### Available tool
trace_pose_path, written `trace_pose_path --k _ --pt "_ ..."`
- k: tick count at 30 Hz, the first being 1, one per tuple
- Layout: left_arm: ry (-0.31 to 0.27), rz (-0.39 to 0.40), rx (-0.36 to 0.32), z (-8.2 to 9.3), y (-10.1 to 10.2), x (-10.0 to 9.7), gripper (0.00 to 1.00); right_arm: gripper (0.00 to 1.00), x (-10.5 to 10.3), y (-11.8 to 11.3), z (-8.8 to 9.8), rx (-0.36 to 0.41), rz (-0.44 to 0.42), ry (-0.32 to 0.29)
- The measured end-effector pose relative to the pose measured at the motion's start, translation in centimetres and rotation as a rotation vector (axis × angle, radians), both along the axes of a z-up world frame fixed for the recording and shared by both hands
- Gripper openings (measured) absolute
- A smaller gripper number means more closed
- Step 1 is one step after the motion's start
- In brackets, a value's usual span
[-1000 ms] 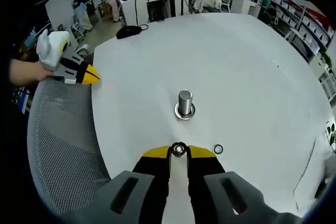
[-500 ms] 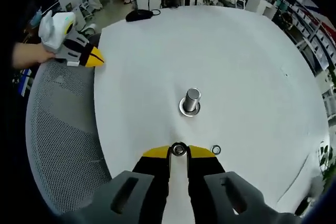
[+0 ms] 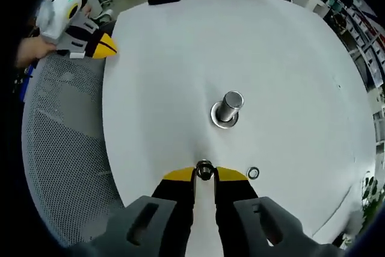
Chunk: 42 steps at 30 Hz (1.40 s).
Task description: Place the washer onto the threaded stud by aligning its center hole with the stud, sliding it down to the base, and recovering from edge contact or off-axis alignment until the washer reaches the visible bottom stop.
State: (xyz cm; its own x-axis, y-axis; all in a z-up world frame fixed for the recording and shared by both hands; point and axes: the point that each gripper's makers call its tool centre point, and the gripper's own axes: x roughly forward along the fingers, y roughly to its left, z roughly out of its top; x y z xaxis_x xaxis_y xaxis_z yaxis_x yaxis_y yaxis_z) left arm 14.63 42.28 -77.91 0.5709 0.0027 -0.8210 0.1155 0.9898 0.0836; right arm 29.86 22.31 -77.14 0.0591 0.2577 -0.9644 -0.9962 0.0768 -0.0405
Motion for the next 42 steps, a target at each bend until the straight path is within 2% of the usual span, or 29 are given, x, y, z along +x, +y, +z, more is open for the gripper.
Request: trace_pose_path --k 10,16,18,22,25,30,33,39,42 --pt "-0.002 -0.005 0.0 0.0 0.0 0.1 0.0 0.13 -0.1 -0.1 -1.6 -0.035 0.009 0.016" --pt "-0.006 -0.005 0.0 0.0 0.0 0.1 0.0 0.15 -0.5 0.2 -1.8 -0.002 0.06 0.029" --pt "-0.006 -0.006 0.001 0.1 0.0 0.1 0.0 0.19 -0.1 0.4 -1.7 0.028 0.064 0.001" --pt "-0.005 -0.007 0.002 0.0 0.0 0.1 0.0 0.29 -0.4 0.3 -1.6 0.053 0.056 -0.003" --pt "-0.005 -0.008 0.002 0.0 -0.1 0.1 0.0 0.37 -0.2 0.2 -1.2 0.097 0.014 -0.016" --pt "-0.004 -0.008 0.002 0.0 0.0 0.1 0.0 0.39 -0.3 -0.5 -0.4 0.16 -0.046 0.0" --pt "-0.003 -0.008 0.002 0.0 0.0 0.0 0.0 0.44 -0.1 -1.3 -0.4 0.184 -0.099 0.004" --pt "-0.023 -0.01 -0.008 0.3 -0.2 0.2 0.0 0.43 1.2 -3.3 -0.8 0.229 -0.218 0.002" --pt "-0.002 -0.01 -0.001 0.0 -0.1 0.0 0.0 0.43 1.9 -4.1 -1.0 0.234 -0.248 -0.005"
